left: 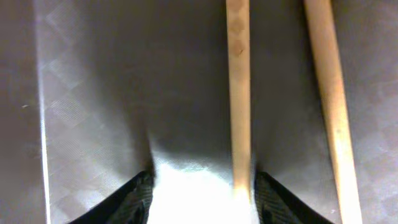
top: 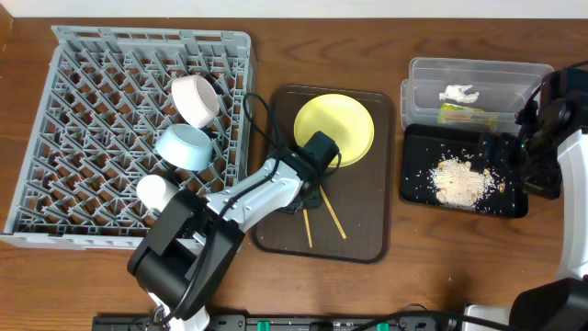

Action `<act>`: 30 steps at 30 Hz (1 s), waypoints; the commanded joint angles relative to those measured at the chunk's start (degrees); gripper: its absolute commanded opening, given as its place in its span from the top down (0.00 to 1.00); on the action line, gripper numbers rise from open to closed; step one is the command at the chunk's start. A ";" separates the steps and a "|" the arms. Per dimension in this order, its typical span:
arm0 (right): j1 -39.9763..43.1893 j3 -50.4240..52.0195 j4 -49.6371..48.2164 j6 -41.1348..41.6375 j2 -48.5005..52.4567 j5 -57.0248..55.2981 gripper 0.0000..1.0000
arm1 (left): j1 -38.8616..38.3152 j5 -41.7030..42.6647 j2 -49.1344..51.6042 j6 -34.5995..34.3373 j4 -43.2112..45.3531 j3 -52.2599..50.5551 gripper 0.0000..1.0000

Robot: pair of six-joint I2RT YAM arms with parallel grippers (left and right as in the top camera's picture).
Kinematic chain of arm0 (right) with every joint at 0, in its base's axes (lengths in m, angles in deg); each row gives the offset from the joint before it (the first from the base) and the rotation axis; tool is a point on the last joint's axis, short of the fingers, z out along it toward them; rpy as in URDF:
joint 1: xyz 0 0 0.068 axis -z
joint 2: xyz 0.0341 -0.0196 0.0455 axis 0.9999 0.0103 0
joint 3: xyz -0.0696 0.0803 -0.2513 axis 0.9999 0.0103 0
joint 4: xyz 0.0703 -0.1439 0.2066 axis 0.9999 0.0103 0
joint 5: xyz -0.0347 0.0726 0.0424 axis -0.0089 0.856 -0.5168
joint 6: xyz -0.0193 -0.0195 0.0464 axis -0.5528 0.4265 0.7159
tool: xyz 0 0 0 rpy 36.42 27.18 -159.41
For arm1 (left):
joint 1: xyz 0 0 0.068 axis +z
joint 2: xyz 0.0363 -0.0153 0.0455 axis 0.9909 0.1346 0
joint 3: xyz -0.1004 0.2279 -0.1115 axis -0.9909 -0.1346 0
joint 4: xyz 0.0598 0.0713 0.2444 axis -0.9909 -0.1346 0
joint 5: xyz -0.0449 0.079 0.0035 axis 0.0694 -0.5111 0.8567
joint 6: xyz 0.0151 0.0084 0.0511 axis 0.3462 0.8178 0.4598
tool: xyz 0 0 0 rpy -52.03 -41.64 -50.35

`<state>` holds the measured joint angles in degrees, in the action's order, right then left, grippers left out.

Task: Sort waste into correct bins and load items into the dishwasher
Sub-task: 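Carry the chopstick with the left gripper and insert it into the rack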

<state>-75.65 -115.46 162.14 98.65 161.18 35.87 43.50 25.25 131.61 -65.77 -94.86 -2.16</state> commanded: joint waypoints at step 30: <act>0.31 -0.44 0.22 -0.04 -1.05 0.68 0.01 | 0.46 -3.32 2.19 0.92 -1.42 -0.81 0.92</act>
<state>-75.65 -115.46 162.16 98.65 161.18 36.26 43.48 23.50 131.63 -65.68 -95.52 -2.14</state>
